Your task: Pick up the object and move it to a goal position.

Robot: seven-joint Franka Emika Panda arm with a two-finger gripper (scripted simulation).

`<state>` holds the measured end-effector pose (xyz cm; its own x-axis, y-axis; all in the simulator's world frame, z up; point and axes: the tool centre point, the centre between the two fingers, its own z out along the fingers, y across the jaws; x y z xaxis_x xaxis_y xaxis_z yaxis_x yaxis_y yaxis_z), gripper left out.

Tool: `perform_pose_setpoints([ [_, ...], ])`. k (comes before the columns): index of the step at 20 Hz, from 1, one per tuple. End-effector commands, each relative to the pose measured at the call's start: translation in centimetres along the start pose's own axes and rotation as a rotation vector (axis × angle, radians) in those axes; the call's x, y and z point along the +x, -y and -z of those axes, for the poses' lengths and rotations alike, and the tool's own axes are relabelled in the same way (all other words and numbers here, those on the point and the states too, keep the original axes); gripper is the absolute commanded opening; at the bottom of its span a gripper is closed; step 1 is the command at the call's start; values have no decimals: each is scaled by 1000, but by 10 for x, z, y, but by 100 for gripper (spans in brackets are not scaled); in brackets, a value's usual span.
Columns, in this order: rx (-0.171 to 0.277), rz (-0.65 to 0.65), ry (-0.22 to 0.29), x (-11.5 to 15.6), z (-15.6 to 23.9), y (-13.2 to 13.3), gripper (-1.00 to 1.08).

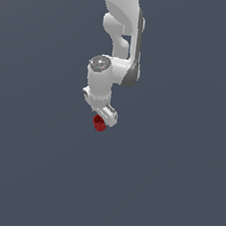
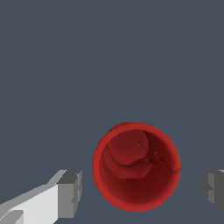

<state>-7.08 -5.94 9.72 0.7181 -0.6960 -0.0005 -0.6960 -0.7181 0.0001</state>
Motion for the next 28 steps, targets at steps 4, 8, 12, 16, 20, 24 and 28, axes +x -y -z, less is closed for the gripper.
perform_pose_setpoints([
  [4,0,-1,0,0,-11,0,100],
  [8,0,-4,0,-1,-31,-1,100],
  [12,0,-5,0,-1,-46,-1,100],
  [16,0,-5,0,0,-50,-1,100],
  [20,0,-5,0,0,-50,-1,-100],
  [24,0,-5,0,0,-50,-1,-100],
  [28,2,-4,-1,0,-49,0,-100],
])
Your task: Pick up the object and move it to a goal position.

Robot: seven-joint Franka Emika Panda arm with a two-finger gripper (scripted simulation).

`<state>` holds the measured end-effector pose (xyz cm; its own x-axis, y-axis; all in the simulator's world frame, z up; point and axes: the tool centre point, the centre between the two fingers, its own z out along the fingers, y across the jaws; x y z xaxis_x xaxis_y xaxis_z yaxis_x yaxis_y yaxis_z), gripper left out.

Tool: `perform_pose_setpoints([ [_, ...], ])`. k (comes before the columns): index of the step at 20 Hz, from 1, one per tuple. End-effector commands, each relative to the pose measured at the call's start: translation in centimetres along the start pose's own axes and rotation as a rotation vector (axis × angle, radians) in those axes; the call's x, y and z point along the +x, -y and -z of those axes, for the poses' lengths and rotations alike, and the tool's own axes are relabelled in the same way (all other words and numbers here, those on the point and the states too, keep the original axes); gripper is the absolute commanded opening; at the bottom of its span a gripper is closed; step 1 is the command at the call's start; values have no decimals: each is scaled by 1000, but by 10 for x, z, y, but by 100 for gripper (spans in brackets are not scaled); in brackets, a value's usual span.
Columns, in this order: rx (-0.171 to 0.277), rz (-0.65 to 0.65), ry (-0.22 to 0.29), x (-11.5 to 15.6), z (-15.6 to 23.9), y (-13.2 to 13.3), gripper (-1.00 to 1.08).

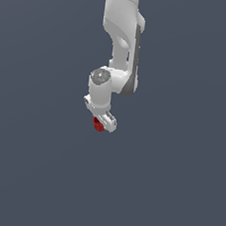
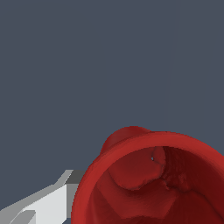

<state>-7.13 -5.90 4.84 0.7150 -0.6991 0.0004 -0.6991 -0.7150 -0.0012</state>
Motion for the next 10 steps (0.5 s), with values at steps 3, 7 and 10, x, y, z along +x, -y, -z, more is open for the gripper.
perform_pose_setpoints([
  [3,0,0,0,3,2,-5,-100],
  [7,0,0,0,12,7,-21,-100],
  [10,0,0,0,23,14,-40,-100],
])
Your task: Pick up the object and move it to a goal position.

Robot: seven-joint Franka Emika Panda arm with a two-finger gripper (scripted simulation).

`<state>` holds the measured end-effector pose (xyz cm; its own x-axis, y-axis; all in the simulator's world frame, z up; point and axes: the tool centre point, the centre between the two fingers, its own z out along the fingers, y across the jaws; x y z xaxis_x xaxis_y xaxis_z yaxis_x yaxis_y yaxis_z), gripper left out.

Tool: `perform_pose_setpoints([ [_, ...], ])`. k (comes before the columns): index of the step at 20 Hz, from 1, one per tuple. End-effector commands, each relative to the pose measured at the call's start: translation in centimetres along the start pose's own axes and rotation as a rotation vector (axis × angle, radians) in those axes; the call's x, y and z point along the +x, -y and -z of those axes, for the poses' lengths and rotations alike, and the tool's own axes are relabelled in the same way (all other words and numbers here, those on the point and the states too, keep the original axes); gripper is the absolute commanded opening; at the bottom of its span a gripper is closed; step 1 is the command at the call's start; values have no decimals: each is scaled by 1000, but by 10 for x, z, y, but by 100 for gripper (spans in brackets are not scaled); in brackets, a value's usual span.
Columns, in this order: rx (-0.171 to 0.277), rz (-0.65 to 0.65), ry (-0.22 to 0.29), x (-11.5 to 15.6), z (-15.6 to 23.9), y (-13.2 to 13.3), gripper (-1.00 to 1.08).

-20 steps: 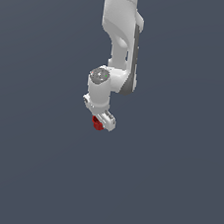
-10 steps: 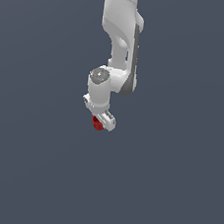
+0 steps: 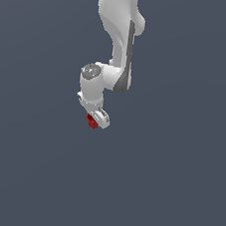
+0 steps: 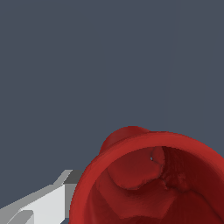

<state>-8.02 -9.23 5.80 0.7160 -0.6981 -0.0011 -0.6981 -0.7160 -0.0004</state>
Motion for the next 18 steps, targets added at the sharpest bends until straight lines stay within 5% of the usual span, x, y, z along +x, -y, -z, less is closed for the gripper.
perform_pose_setpoints([
  [1,1,-2,-1,11,7,-17,-100],
  [10,1,-2,-1,55,32,-89,-100],
  [18,0,-2,-1,72,40,-113,-100],
])
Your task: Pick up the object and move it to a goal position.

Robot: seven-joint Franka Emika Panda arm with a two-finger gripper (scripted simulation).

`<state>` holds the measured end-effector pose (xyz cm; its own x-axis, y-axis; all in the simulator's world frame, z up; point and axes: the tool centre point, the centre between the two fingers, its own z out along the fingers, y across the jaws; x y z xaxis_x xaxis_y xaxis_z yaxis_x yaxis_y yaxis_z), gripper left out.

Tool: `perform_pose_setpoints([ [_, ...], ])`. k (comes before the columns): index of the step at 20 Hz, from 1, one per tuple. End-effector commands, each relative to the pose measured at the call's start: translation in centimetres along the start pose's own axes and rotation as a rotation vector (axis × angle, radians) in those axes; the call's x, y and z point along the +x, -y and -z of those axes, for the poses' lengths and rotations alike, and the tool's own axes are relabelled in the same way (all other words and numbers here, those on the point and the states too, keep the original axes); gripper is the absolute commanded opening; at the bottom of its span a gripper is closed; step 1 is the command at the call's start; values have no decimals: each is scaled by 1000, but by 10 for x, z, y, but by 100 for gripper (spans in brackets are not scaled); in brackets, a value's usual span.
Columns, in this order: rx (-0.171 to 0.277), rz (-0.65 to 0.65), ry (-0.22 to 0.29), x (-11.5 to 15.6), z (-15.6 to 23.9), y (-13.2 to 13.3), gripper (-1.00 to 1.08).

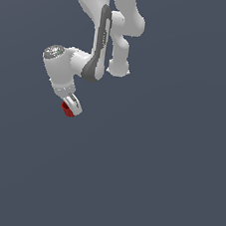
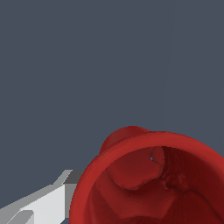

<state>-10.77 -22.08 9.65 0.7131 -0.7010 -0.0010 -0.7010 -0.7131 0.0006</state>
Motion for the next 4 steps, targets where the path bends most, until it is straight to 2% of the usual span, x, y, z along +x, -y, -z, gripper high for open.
perform_pose_setpoints([
  [1,1,2,-1,2,2,-1,-100],
  [4,1,2,-1,2,1,1,-100],
])
